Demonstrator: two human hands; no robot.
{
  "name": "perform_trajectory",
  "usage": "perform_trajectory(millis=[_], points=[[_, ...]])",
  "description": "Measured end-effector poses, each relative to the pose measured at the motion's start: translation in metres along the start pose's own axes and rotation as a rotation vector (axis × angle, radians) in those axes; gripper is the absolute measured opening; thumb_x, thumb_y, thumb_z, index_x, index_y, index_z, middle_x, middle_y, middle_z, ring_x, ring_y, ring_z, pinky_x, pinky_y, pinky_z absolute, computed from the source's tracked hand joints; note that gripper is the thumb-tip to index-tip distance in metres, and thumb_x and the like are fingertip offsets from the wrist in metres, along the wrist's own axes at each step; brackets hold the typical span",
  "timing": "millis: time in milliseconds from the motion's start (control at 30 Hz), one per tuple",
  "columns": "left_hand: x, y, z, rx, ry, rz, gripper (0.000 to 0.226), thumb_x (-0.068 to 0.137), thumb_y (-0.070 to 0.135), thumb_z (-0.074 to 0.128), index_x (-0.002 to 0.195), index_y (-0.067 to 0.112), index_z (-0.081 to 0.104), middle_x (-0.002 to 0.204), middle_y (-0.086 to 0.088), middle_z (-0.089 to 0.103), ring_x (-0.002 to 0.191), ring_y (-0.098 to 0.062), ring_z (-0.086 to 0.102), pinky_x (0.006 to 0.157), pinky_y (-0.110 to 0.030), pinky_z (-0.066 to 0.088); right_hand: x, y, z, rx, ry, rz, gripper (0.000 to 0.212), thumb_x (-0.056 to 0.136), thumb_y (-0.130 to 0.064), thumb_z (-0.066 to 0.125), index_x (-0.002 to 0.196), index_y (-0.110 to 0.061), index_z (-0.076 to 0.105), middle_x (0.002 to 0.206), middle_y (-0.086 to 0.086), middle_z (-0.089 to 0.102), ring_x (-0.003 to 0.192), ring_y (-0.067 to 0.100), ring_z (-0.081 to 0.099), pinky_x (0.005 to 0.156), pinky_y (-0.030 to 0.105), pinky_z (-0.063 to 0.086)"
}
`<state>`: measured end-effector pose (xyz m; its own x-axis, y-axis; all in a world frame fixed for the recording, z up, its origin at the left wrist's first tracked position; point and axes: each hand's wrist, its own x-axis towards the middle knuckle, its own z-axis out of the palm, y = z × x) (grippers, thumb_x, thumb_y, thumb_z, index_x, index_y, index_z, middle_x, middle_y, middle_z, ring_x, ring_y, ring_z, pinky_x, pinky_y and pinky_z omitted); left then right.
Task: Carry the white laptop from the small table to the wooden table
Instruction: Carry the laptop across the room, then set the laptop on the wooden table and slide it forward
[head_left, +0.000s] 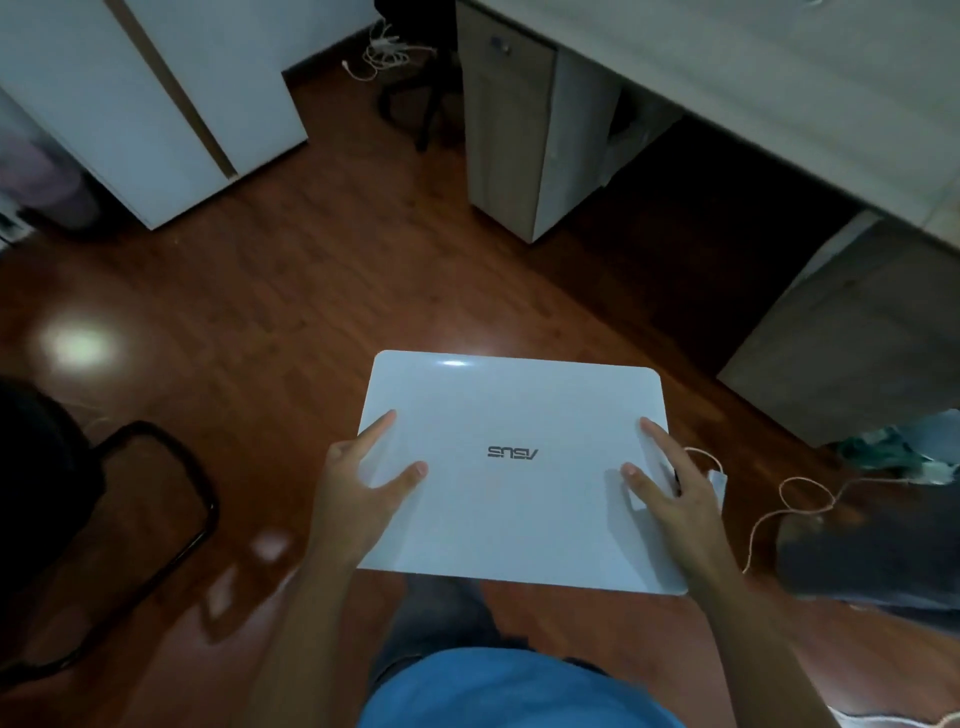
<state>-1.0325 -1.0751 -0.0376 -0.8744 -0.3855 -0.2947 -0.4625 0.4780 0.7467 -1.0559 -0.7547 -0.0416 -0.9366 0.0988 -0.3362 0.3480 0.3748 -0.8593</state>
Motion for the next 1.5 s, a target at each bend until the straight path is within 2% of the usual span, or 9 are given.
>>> perform_trajectory(millis=[267, 433, 500, 633, 700, 1000, 1200, 1300, 1500], points=[[0.233, 0.098, -0.022, 0.040, -0.117, 0.105, 0.070, 0.076, 0.056, 0.071, 0.139, 0.046, 0.042, 0.131, 0.002, 0.045, 0.108, -0.013, 0.045, 0.085, -0.033, 0.046, 0.175, -0.102, 0.041, 0.090, 0.147, -0.004, 0.057, 0.092, -0.030, 0.065, 0.145, -0.035, 0.045, 0.138, -0.015, 0.047, 0.109, -0.001, 0.050, 0.090, 0.029, 0.042], [0.345, 0.171, -0.011, 0.062, -0.192, 0.188, 0.066, 0.078, 0.047, 0.074, 0.138, 0.044, 0.047, 0.125, 0.006, 0.044, 0.109, -0.012, 0.044, 0.085, -0.031, 0.042, 0.259, -0.146, 0.036, 0.205, 0.249, 0.072, 0.053, 0.093, -0.022, 0.065, 0.140, -0.038, 0.048, 0.118, -0.029, 0.050, 0.102, -0.002, 0.052, 0.070, 0.011, 0.045], [0.386, 0.198, 0.006, 0.078, -0.220, 0.199, 0.066, 0.078, 0.046, 0.074, 0.138, 0.044, 0.048, 0.124, 0.008, 0.043, 0.110, -0.011, 0.043, 0.086, -0.030, 0.042, 0.298, -0.154, 0.031, 0.234, 0.279, 0.089, 0.053, 0.092, -0.021, 0.066, 0.139, -0.038, 0.049, 0.120, -0.024, 0.052, 0.106, 0.000, 0.053, 0.073, 0.009, 0.048], [0.465, 0.245, 0.054, 0.097, -0.261, 0.232, 0.069, 0.077, 0.048, 0.075, 0.139, 0.043, 0.047, 0.122, 0.009, 0.042, 0.109, -0.011, 0.045, 0.082, -0.026, 0.041, 0.387, -0.153, 0.017, 0.247, 0.347, 0.144, 0.055, 0.088, -0.030, 0.072, 0.138, -0.043, 0.054, 0.137, -0.011, 0.055, 0.123, 0.019, 0.054, 0.101, 0.048, 0.050], [0.509, 0.274, 0.079, 0.089, -0.272, 0.239, 0.069, 0.076, 0.047, 0.076, 0.139, 0.043, 0.048, 0.122, 0.006, 0.044, 0.109, -0.014, 0.048, 0.083, -0.027, 0.042, 0.437, -0.154, 0.002, 0.278, 0.365, 0.152, 0.056, 0.085, -0.031, 0.074, 0.135, -0.046, 0.056, 0.139, -0.010, 0.057, 0.126, 0.019, 0.055, 0.105, 0.051, 0.047], [0.653, 0.422, 0.174, 0.097, -0.384, 0.301, 0.067, 0.074, 0.040, 0.080, 0.135, 0.046, 0.052, 0.119, 0.003, 0.047, 0.109, -0.012, 0.049, 0.088, -0.027, 0.040, 0.600, -0.201, -0.087, 0.324, 0.457, 0.204, 0.056, 0.086, -0.020, 0.074, 0.135, -0.040, 0.056, 0.140, -0.010, 0.052, 0.131, 0.018, 0.050, 0.110, 0.045, 0.042], [0.749, 0.496, 0.259, 0.102, -0.487, 0.361, 0.067, 0.075, 0.038, 0.081, 0.135, 0.041, 0.053, 0.121, 0.003, 0.046, 0.108, -0.009, 0.047, 0.092, -0.026, 0.038, 0.697, -0.205, -0.130, 0.284, 0.511, 0.281, 0.070, 0.083, -0.023, 0.078, 0.144, -0.038, 0.049, 0.150, -0.012, 0.047, 0.138, 0.012, 0.044, 0.116, 0.042, 0.035], [0.791, 0.521, 0.301, 0.115, -0.546, 0.368, 0.067, 0.076, 0.038, 0.080, 0.137, 0.040, 0.052, 0.123, -0.001, 0.047, 0.109, -0.009, 0.045, 0.094, -0.026, 0.038, 0.743, -0.209, -0.146, 0.255, 0.529, 0.348, 0.072, 0.084, -0.023, 0.077, 0.147, -0.039, 0.045, 0.151, -0.011, 0.043, 0.135, 0.006, 0.039, 0.108, 0.028, 0.032], [0.849, 0.572, 0.356, 0.170, -0.635, 0.293, 0.067, 0.078, 0.041, 0.077, 0.138, 0.043, 0.048, 0.129, 0.000, 0.046, 0.110, -0.009, 0.045, 0.091, -0.024, 0.036, 0.814, -0.211, -0.176, 0.175, 0.491, 0.447, 0.072, 0.089, -0.032, 0.070, 0.151, -0.041, 0.035, 0.156, -0.003, 0.040, 0.133, 0.009, 0.039, 0.104, 0.025, 0.029]])
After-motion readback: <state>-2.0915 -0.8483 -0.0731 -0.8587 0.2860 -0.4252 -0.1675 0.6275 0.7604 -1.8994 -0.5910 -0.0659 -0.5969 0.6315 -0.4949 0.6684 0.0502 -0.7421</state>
